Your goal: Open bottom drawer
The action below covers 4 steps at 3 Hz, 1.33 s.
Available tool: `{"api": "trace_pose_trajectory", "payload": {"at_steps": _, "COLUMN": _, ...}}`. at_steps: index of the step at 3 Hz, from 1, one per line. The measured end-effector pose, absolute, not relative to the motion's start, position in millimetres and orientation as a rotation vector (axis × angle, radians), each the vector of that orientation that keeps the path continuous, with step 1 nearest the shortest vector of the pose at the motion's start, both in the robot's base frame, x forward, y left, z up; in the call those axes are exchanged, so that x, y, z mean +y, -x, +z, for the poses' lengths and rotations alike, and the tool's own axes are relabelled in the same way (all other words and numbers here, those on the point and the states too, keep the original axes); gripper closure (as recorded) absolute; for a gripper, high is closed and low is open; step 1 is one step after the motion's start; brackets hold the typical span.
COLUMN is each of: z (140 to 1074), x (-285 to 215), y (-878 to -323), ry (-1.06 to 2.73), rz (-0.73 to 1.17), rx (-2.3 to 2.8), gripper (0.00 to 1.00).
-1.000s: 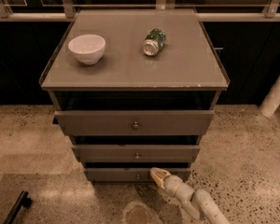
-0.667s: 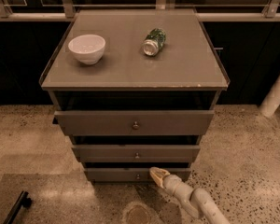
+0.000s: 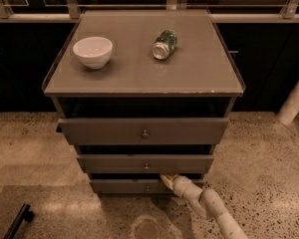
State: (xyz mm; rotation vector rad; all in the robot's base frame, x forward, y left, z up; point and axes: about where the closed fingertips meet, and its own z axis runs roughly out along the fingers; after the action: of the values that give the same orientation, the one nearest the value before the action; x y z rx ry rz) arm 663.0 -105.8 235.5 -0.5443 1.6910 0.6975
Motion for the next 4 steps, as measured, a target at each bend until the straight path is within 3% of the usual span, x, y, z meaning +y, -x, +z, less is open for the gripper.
{"api": "trace_pose_trajectory", "payload": {"at_steps": 4, "z": 198, "x": -117, "y": -719, "ry": 0.584, "rz": 0.607, "rx": 1.808, "gripper": 1.0}}
